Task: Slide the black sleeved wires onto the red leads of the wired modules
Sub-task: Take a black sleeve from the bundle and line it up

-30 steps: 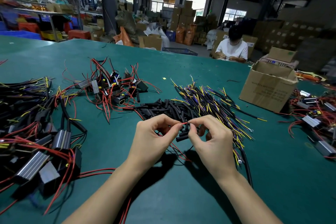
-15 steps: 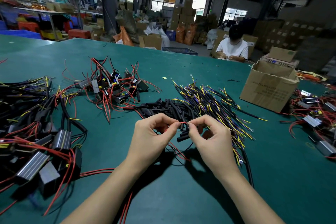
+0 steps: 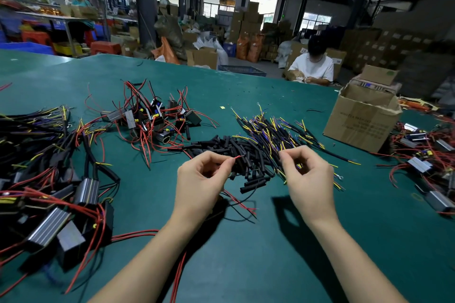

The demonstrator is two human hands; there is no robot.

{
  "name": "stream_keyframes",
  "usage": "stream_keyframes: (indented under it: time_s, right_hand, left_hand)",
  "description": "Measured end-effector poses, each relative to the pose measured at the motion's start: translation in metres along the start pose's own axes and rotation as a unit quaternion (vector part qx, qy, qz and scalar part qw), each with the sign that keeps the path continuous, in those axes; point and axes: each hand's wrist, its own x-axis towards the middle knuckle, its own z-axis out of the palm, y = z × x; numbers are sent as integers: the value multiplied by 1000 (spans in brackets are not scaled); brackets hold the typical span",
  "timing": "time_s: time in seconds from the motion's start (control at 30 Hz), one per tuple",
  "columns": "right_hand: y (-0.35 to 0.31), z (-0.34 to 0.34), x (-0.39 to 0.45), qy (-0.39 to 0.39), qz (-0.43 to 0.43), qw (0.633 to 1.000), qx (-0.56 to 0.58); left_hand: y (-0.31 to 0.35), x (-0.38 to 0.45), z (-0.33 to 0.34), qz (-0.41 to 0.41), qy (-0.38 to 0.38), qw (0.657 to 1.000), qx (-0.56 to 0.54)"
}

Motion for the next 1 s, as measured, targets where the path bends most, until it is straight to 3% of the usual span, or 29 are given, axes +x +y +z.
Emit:
stream_keyframes:
  time_s: [0.17,0.33,0.53,0.8,1.0]
  right_hand:
    - [8,7,-4,-74,1,990,-120]
    - [11,14,-7,-130,-38,956,-259]
    - [16,11,-8,-233,-73,940,-237]
    - [17,8,-11,-258,-61,925,-273]
    - [19,5,-11,-218,-30,949,-225]
  left_hand:
    - [-4,5,-3,-22,22,1000,0]
    - [-5,7,-5,-21,37,999,3]
    - [-7,8,-2,-13,25,1000,7]
    - [-5,5,-2,-7,-34,999,11]
    - [-4,5,-3,-6,-33,999,17]
